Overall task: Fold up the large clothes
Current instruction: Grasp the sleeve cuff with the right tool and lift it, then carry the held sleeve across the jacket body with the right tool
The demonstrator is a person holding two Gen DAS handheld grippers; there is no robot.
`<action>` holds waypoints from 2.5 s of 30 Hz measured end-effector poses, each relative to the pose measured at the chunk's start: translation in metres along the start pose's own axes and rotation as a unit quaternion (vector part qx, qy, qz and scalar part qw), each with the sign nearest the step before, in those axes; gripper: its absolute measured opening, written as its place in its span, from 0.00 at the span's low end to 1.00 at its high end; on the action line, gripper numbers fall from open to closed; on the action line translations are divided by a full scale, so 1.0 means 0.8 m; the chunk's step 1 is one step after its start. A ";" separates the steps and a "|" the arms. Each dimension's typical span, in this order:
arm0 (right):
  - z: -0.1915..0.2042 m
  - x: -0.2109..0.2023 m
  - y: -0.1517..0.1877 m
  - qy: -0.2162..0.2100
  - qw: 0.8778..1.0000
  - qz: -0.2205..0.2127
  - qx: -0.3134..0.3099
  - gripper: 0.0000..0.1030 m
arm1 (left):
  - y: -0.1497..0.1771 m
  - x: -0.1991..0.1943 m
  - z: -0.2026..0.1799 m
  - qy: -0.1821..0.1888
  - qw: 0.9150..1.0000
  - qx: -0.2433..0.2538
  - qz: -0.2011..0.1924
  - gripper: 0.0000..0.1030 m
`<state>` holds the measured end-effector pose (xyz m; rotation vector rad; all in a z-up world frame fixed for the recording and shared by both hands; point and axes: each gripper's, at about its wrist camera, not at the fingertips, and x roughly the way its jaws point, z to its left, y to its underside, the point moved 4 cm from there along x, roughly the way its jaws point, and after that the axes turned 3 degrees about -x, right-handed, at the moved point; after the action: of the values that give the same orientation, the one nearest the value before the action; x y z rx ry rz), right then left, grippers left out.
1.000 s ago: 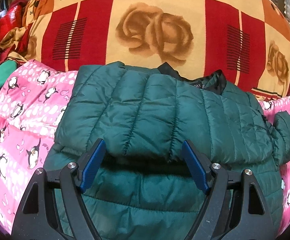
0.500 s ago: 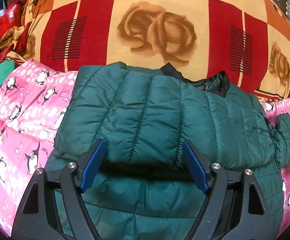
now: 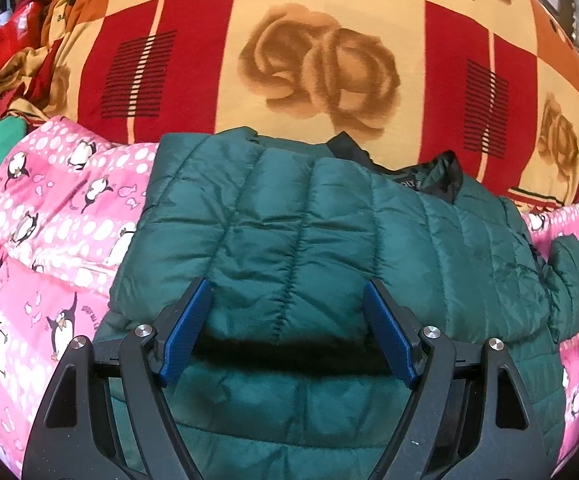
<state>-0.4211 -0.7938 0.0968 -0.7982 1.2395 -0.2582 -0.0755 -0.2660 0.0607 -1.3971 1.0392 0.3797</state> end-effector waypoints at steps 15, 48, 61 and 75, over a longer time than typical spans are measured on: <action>-0.047 0.057 -0.033 -0.005 0.996 0.015 0.090 0.78 | -0.002 0.011 0.008 -0.012 1.000 0.001 -0.001 0.77; 0.158 -0.101 0.022 -0.262 0.960 -0.049 -0.085 0.16 | -0.007 -0.026 0.038 -0.030 0.999 -0.016 -0.009 0.77; 0.337 -0.116 0.130 -0.331 0.926 0.021 -0.182 0.15 | 0.006 -0.028 0.066 -0.054 0.998 -0.016 -0.002 0.77; 0.459 -0.107 0.235 -0.358 0.893 0.090 -0.256 0.15 | 0.009 -0.025 0.114 -0.060 0.997 -0.050 0.004 0.77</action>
<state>-0.1595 -0.4643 0.0728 -1.0899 0.6584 0.5095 -0.0581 -0.1741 0.0580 -1.4408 0.9391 0.5214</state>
